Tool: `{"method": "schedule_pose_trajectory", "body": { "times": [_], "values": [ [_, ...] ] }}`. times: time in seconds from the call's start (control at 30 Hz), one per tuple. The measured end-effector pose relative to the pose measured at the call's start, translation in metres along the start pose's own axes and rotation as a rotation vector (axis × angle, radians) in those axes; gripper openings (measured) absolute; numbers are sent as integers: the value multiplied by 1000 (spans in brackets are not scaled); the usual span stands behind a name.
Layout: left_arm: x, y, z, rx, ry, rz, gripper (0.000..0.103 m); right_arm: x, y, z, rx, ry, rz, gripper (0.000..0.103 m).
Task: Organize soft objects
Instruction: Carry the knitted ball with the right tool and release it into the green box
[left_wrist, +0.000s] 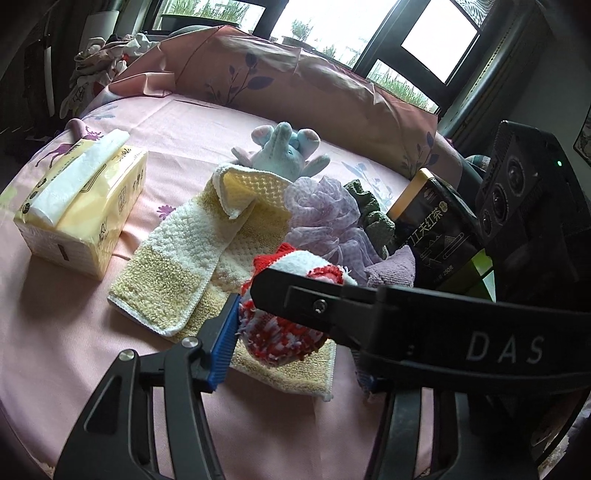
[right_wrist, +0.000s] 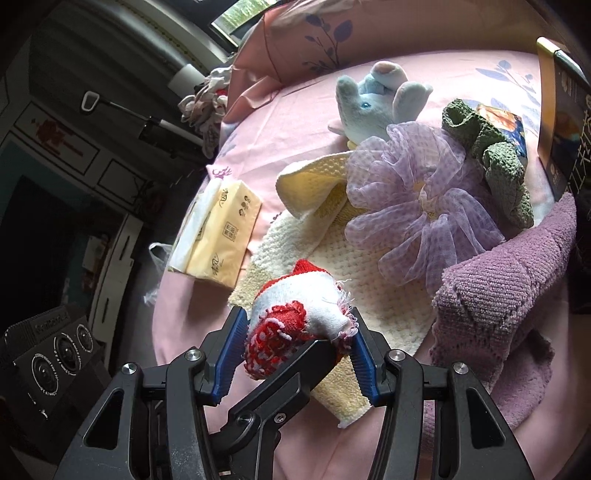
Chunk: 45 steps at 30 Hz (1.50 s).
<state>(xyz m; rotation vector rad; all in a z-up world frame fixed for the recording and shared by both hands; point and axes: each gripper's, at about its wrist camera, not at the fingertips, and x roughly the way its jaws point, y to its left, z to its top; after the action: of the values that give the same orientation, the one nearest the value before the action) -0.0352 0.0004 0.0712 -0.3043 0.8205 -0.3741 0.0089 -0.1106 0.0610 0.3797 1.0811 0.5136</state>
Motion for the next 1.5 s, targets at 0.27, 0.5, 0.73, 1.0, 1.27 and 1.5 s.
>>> {"method": "schedule_pose_trajectory", "body": {
  "times": [0.27,0.5,0.73,1.0,1.27,1.5],
  "values": [
    [-14,-5,0,23,-57,-23,52,-14,12,-3,-35,-52,-14,56],
    [-21,-8,0,37,-95,-40,52,-21,20,-6,-62,-89,-37,56],
    [-28,-10,0,48,-125,-55,52,-28,27,-8,-77,-115,-47,56],
    [-31,-11,0,55,-138,-75,53,-32,30,-10,-84,-124,-61,56],
    [-35,-12,-1,59,-155,-84,53,-35,33,-11,-90,-140,-62,57],
    [-39,-15,0,76,-173,-84,53,-40,34,-11,-91,-142,-62,56]
  ]
}}
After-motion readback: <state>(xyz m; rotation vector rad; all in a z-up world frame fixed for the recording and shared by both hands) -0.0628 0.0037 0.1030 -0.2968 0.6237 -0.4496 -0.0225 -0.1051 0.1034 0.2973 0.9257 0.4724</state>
